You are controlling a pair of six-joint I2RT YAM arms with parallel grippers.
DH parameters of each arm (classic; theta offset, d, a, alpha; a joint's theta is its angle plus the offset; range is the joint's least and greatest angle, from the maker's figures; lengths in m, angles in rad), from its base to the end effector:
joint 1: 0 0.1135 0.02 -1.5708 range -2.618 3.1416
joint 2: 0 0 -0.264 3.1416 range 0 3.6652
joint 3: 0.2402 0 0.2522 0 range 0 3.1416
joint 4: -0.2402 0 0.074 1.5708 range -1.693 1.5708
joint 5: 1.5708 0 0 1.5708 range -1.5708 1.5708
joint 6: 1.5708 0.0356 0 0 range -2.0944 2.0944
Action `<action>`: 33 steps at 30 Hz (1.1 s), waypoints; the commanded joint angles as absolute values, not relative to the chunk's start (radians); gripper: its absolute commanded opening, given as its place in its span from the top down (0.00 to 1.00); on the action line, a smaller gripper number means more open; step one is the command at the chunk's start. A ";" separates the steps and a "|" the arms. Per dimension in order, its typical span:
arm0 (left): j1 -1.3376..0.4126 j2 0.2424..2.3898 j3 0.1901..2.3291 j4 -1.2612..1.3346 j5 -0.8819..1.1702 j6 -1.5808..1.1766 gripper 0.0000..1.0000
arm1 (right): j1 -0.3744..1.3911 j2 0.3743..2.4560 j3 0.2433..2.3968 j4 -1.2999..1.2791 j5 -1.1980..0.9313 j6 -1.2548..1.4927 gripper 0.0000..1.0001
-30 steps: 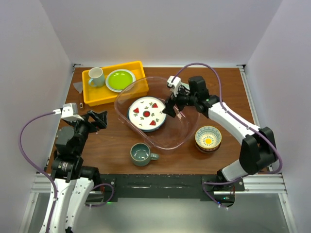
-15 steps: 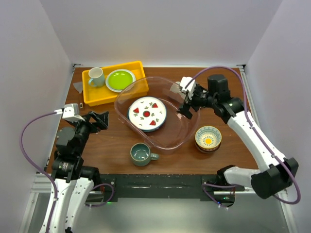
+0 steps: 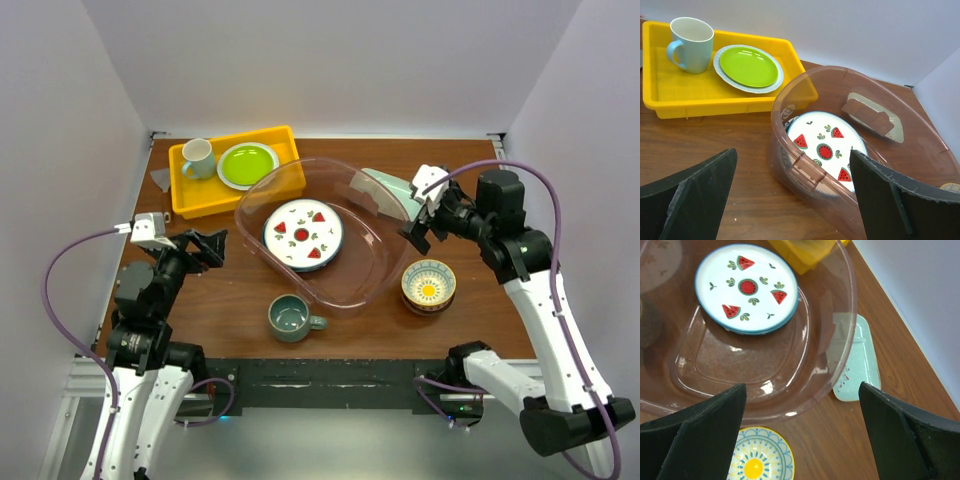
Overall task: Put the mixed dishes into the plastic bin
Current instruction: Pick up the plate at the center of the board.
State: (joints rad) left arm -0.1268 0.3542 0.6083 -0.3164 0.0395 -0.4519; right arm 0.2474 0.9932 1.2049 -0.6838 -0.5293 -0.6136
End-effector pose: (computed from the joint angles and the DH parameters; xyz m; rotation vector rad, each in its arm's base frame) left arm 0.1027 -0.0145 0.3179 -0.2374 1.6372 -0.4747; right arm 0.1856 0.0654 0.3972 -1.1134 1.6454 0.3038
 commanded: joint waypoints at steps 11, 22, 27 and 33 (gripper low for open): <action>-0.135 0.368 0.594 -0.219 0.170 -0.417 0.00 | 0.195 0.925 1.236 -0.850 -0.281 -0.600 0.02; -0.143 0.357 0.589 -0.210 0.198 -0.414 0.00 | 0.124 0.956 1.215 -0.917 -0.170 -0.601 0.02; -0.144 0.354 0.586 -0.204 0.210 -0.416 0.00 | 0.020 0.976 1.178 -0.976 -0.182 -0.669 0.02; -0.147 0.359 0.586 -0.201 0.222 -0.414 0.00 | -0.126 1.038 1.152 -1.032 -0.299 -0.758 0.04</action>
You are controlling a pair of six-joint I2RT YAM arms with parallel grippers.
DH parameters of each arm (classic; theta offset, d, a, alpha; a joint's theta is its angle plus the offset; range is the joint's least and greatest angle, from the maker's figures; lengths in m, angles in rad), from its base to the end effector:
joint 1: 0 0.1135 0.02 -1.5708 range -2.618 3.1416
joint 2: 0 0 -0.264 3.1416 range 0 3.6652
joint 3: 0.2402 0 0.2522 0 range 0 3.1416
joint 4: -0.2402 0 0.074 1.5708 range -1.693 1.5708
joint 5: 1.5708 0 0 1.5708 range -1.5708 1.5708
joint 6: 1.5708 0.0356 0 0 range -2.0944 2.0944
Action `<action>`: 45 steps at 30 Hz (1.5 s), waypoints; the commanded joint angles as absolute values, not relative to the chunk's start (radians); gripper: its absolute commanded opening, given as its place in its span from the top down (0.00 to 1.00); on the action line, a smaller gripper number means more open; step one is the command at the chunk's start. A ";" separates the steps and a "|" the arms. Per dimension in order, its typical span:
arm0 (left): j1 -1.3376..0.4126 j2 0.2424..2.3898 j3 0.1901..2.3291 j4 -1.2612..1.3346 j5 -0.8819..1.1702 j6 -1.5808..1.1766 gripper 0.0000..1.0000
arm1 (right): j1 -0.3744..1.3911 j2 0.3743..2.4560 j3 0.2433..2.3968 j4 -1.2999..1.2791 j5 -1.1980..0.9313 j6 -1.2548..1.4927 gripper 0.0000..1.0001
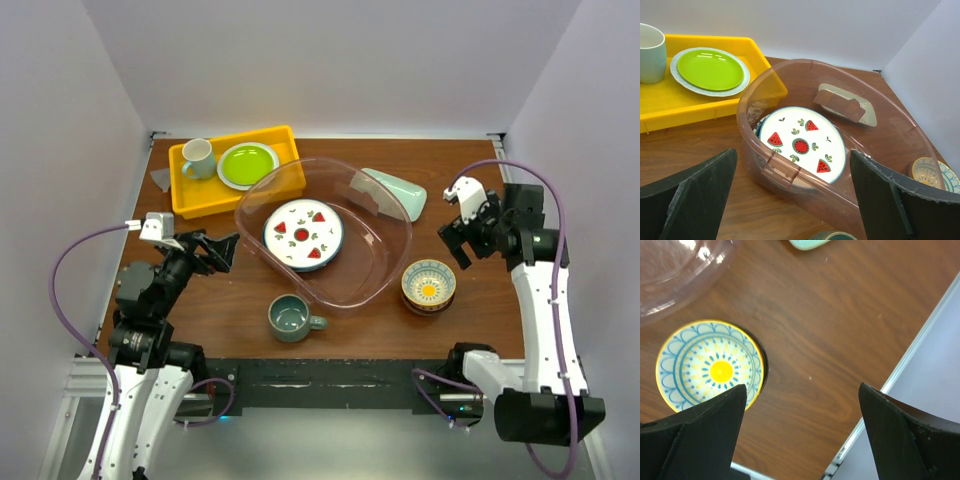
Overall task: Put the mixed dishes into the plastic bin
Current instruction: Pick up the plate at the center of the board.
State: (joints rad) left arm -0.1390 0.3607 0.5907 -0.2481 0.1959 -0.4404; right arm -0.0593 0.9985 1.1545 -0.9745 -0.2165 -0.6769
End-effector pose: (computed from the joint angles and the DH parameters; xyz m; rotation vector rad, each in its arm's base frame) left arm 0.1047 -0.0217 0.3190 -0.0883 1.6193 -0.6048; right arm 0.1841 -0.0033 0.3533 -0.8153 2.2219 -0.0963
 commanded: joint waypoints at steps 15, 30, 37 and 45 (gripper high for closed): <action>-0.150 0.380 0.584 -0.204 0.224 -0.413 0.00 | -0.170 1.291 1.173 -0.948 -0.477 -0.692 0.15; -0.149 0.419 0.588 -0.213 0.222 -0.413 0.00 | -0.172 1.833 1.439 -0.583 -0.578 -0.053 0.23; -0.138 0.445 0.589 -0.218 0.224 -0.411 0.00 | -0.170 2.005 1.503 -0.462 -0.478 0.285 0.36; -0.123 0.459 0.588 -0.213 0.236 -0.410 0.00 | -0.158 2.115 1.500 -0.373 -0.529 0.417 0.43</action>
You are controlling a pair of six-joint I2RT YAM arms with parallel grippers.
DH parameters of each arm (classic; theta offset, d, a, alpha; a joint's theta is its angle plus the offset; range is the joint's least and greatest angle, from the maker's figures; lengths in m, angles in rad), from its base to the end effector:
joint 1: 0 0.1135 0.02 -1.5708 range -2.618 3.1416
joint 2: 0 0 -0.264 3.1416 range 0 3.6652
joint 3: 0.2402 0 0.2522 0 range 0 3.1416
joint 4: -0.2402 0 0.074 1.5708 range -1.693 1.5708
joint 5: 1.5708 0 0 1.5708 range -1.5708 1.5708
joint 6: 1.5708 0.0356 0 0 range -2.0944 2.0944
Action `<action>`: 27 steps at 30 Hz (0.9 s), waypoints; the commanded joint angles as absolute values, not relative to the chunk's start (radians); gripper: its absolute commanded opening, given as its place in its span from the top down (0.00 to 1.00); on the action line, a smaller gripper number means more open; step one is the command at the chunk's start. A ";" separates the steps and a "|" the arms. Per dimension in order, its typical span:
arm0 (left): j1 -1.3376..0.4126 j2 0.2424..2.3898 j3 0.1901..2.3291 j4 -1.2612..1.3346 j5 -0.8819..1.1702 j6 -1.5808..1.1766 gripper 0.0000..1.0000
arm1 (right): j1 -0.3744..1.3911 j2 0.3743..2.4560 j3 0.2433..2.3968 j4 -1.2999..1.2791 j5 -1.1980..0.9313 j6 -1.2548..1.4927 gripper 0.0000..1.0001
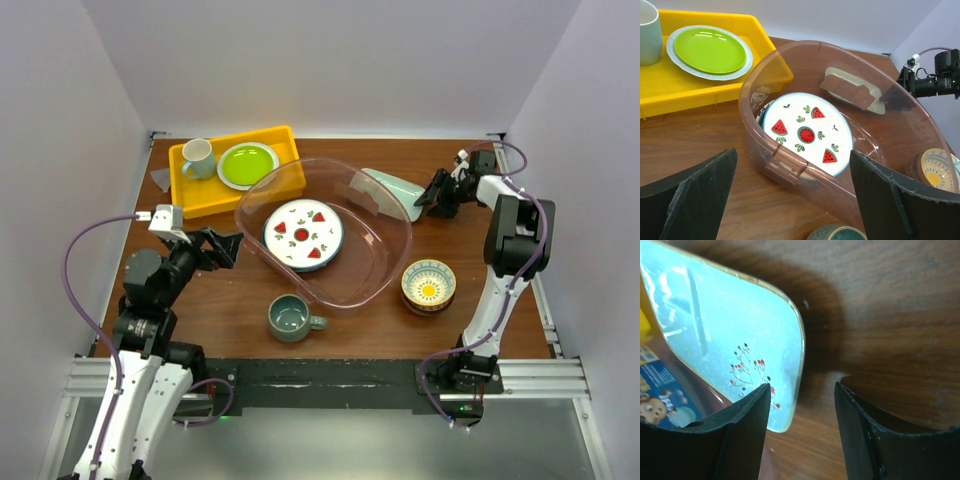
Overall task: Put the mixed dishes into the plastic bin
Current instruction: Pick up the plate at the center of the board.
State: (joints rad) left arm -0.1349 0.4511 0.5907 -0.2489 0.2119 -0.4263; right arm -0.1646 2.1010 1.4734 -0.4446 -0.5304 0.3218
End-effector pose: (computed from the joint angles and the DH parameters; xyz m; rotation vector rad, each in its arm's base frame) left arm 0.1226 -0.0242 0.3102 -0.0868 1.7111 -0.5976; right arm 0.4341 -0.0539 0.1540 0.4499 2.5570 0.7530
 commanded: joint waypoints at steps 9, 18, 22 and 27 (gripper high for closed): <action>-0.117 0.459 0.586 -0.207 0.245 -0.410 0.00 | -0.155 2.157 1.497 -0.351 -0.546 0.440 0.66; -0.115 0.460 0.586 -0.209 0.245 -0.410 0.00 | -0.158 2.109 1.497 -0.321 -0.592 0.445 1.00; -0.115 0.460 0.588 -0.209 0.245 -0.410 0.00 | -0.169 2.039 1.474 -0.279 -0.594 0.454 1.00; -0.115 0.459 0.586 -0.207 0.248 -0.408 0.00 | -0.202 1.935 1.440 -0.219 -0.598 0.469 1.00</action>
State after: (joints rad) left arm -0.1246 0.4572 0.5907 -0.2489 0.2321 -0.4263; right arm -0.1673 2.0808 1.4441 -0.3202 -0.5819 0.4595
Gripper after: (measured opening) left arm 0.997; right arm 0.027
